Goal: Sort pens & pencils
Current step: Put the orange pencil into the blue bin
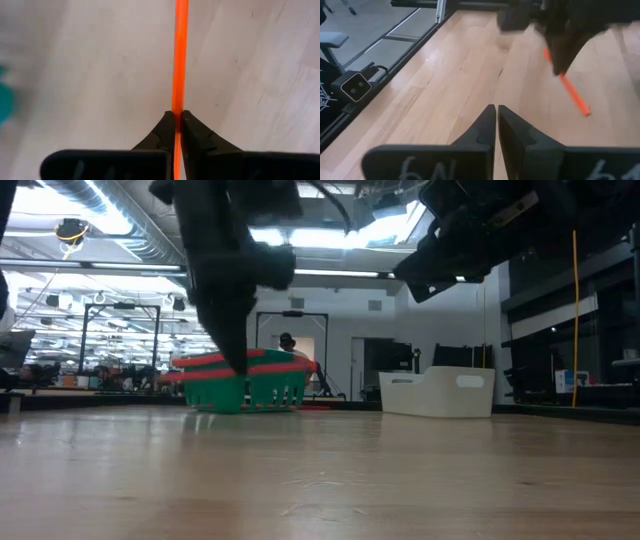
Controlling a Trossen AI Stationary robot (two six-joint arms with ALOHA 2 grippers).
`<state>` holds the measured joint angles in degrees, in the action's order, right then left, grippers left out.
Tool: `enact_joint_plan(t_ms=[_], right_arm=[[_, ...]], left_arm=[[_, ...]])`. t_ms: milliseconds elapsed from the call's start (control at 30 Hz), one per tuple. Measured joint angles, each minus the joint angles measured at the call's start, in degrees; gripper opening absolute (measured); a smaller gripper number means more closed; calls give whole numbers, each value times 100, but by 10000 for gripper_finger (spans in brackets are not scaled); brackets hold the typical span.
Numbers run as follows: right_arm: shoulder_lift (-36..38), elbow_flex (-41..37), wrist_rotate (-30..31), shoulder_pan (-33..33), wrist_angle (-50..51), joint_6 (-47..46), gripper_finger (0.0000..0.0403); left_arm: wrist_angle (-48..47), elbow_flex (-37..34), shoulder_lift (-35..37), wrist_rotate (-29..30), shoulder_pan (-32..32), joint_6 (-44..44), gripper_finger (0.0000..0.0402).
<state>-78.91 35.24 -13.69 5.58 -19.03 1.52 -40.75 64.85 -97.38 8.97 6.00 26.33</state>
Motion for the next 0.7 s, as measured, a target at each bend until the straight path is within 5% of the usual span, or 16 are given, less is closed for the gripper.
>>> enact_joint_plan(t_ms=[400,700], right_arm=[[0,0,-39,0,115,-39,21],[0,0,-52,0,140,-118,21]], left_arm=[[-313,1,1213,1558,281,-50,5],[-445,1,1426,2545,457,2,4]])
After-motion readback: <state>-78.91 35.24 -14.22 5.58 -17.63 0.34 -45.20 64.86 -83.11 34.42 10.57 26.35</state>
